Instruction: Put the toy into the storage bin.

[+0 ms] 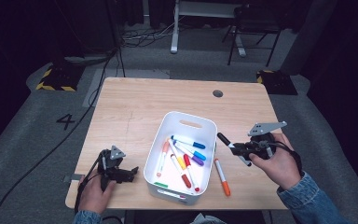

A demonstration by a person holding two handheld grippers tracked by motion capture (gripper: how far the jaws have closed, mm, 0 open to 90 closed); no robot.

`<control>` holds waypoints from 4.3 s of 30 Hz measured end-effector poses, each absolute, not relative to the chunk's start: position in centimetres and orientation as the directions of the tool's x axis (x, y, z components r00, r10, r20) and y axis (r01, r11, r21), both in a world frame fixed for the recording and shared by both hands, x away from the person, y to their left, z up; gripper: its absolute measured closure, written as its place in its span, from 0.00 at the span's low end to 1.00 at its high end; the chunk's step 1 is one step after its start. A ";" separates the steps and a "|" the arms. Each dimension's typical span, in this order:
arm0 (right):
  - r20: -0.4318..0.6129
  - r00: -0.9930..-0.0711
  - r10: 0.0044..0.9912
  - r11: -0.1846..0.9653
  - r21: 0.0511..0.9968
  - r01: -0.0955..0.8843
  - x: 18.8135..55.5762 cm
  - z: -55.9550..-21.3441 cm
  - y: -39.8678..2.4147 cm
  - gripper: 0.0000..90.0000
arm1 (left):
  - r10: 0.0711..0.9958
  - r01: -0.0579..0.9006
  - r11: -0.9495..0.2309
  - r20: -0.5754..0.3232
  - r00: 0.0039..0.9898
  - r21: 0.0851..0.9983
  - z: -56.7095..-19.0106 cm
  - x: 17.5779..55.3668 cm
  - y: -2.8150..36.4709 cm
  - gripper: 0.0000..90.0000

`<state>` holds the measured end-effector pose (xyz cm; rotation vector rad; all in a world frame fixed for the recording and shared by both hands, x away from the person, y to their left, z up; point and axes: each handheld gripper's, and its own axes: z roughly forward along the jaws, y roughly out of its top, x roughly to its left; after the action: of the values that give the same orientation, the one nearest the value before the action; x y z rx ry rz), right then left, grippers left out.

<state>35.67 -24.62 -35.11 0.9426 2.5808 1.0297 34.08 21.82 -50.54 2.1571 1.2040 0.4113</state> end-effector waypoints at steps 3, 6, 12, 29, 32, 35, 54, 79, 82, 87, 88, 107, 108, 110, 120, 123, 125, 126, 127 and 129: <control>0.040 -0.785 0.618 0.559 0.680 0.475 35.6 -34.7 -24.0 0.86 | 0.845 0.649 -0.387 -0.030 0.534 0.655 -50.5 34.1 21.8 0.00; 0.040 -0.791 0.611 0.568 0.673 0.473 35.7 -34.3 -23.3 0.86 | 0.846 0.646 -0.385 -0.028 0.532 0.659 -50.6 34.1 21.8 0.00; 0.033 -0.813 0.582 0.591 0.669 0.450 36.1 -33.4 -21.8 0.86 | 0.849 0.649 -0.385 -0.023 0.527 0.656 -50.5 34.0 21.8 0.00; 0.034 -0.865 0.500 0.625 0.678 0.387 35.8 -32.6 -17.8 0.86 | 0.850 0.651 -0.382 -0.026 0.526 0.656 -50.6 33.9 21.7 0.00; 0.026 -0.875 0.484 0.631 0.682 0.369 35.8 -32.4 -17.2 0.86 | 0.851 0.650 -0.383 -0.024 0.525 0.656 -50.5 34.0 21.7 0.00; 0.034 -0.880 0.474 0.630 0.685 0.366 35.7 -32.4 -16.6 0.86 | 0.851 0.649 -0.384 -0.022 0.525 0.657 -50.5 34.0 21.7 0.00; 0.052 -0.908 0.415 0.642 0.691 0.333 35.9 -33.2 -12.9 0.85 | 0.844 0.647 -0.388 -0.029 0.535 0.656 -50.6 34.2 21.7 0.00; 0.050 -0.937 0.346 0.747 0.589 0.307 34.5 -36.6 -10.8 0.86 | 0.846 0.648 -0.388 -0.027 0.533 0.656 -50.5 34.2 21.7 0.00; 0.052 -0.940 0.338 0.763 0.569 0.306 34.2 -37.1 -10.3 0.85 | 0.846 0.648 -0.388 -0.027 0.533 0.655 -50.5 34.2 21.7 0.00; 0.038 -0.950 0.309 0.787 0.550 0.278 33.9 -37.5 -9.7 0.85 | 0.846 0.648 -0.388 -0.027 0.533 0.655 -50.5 34.2 21.7 0.00; 0.040 -0.950 0.311 0.791 0.543 0.282 33.8 -37.5 -9.6 0.85 | 0.846 0.648 -0.388 -0.026 0.533 0.656 -50.5 34.2 21.7 0.00; 0.030 -0.940 0.339 0.756 0.586 0.291 33.4 -37.3 -9.7 0.61 | 0.846 0.648 -0.389 -0.024 0.532 0.655 -50.5 34.2 21.7 0.00; 0.024 -0.938 0.345 0.746 0.600 0.289 33.5 -37.1 -10.0 0.61 | 0.846 0.648 -0.389 -0.024 0.532 0.655 -50.5 34.2 21.7 0.00; 0.016 -0.937 0.349 0.739 0.610 0.286 33.5 -36.7 -10.5 0.61 | 0.846 0.648 -0.389 -0.025 0.532 0.655 -50.5 34.2 21.7 0.00; -0.002 -0.916 0.401 0.692 0.656 0.302 33.4 -35.1 -13.3 0.61 | 0.847 0.649 -0.387 -0.026 0.531 0.655 -50.5 34.2 21.7 0.00; -0.002 -0.904 0.427 0.675 0.666 0.317 33.3 -34.6 -14.6 0.61 | 0.846 0.649 -0.387 -0.026 0.532 0.655 -50.5 34.2 21.7 0.00; 0.002 -0.897 0.441 0.664 0.672 0.328 33.3 -34.4 -15.2 0.61 | 0.847 0.649 -0.387 -0.026 0.532 0.655 -50.5 34.2 21.7 0.00; 0.005 -0.893 0.450 0.658 0.674 0.335 33.2 -34.3 -15.5 0.61 | 0.847 0.649 -0.387 -0.026 0.531 0.655 -50.5 34.2 21.7 0.00; 0.003 -0.891 0.454 0.655 0.676 0.336 33.3 -34.2 -15.8 0.61 | 0.847 0.649 -0.387 -0.026 0.532 0.655 -50.5 34.2 21.7 0.00; 0.011 -0.883 0.469 0.642 0.683 0.349 33.3 -34.1 -16.5 0.60 | 0.847 0.649 -0.387 -0.026 0.532 0.655 -50.5 34.2 21.7 0.00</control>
<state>33.28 -16.53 -34.08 0.6767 2.6927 1.0667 34.21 21.66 -50.53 2.1578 1.2066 0.4183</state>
